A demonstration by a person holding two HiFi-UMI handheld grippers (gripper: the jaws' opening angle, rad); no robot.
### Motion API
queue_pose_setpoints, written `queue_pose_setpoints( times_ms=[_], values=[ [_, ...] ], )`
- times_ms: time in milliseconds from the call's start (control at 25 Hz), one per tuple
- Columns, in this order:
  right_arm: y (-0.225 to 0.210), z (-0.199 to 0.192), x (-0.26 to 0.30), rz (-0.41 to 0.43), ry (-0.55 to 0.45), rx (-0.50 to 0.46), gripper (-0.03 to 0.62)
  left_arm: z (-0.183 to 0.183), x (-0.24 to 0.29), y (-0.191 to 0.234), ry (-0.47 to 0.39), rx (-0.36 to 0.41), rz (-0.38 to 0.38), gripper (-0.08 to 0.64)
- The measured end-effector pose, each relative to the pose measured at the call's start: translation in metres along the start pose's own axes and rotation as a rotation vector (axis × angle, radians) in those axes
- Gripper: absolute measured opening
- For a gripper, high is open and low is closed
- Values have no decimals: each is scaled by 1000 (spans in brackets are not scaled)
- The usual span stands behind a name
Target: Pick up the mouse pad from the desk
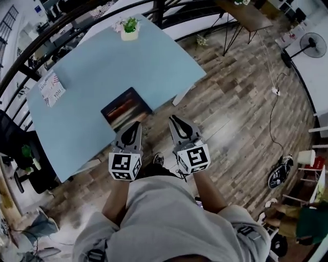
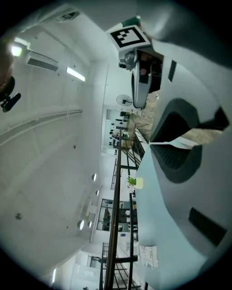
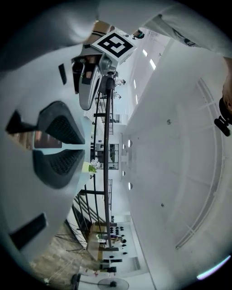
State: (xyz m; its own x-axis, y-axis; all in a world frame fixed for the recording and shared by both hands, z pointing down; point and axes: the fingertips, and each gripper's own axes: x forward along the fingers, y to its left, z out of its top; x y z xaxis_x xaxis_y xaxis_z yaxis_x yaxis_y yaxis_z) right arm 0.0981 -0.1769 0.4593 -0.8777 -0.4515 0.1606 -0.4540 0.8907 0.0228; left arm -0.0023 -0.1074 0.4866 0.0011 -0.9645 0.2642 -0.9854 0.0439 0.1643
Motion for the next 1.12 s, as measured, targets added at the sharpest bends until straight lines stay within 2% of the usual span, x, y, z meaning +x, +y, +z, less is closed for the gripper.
queue_pose_setpoints(
  times_ms=[240, 480, 760, 960, 1120],
  values=[
    [16, -15, 36, 160, 38, -39, 41, -18, -21, 38, 24, -26, 181, 26],
    [34, -46, 60, 263, 91, -90, 41, -54, -42, 57, 120, 7, 277, 26],
    [49, -97, 76, 283, 173, -101, 41, -98, -47, 81, 224, 30, 302, 26],
    [48, -137, 73, 278, 243, -49, 41, -131, -33, 76, 320, 64, 259, 26],
    [49, -166, 82, 287, 279, -59, 41, -157, -17, 82, 383, 110, 237, 26]
  ],
)
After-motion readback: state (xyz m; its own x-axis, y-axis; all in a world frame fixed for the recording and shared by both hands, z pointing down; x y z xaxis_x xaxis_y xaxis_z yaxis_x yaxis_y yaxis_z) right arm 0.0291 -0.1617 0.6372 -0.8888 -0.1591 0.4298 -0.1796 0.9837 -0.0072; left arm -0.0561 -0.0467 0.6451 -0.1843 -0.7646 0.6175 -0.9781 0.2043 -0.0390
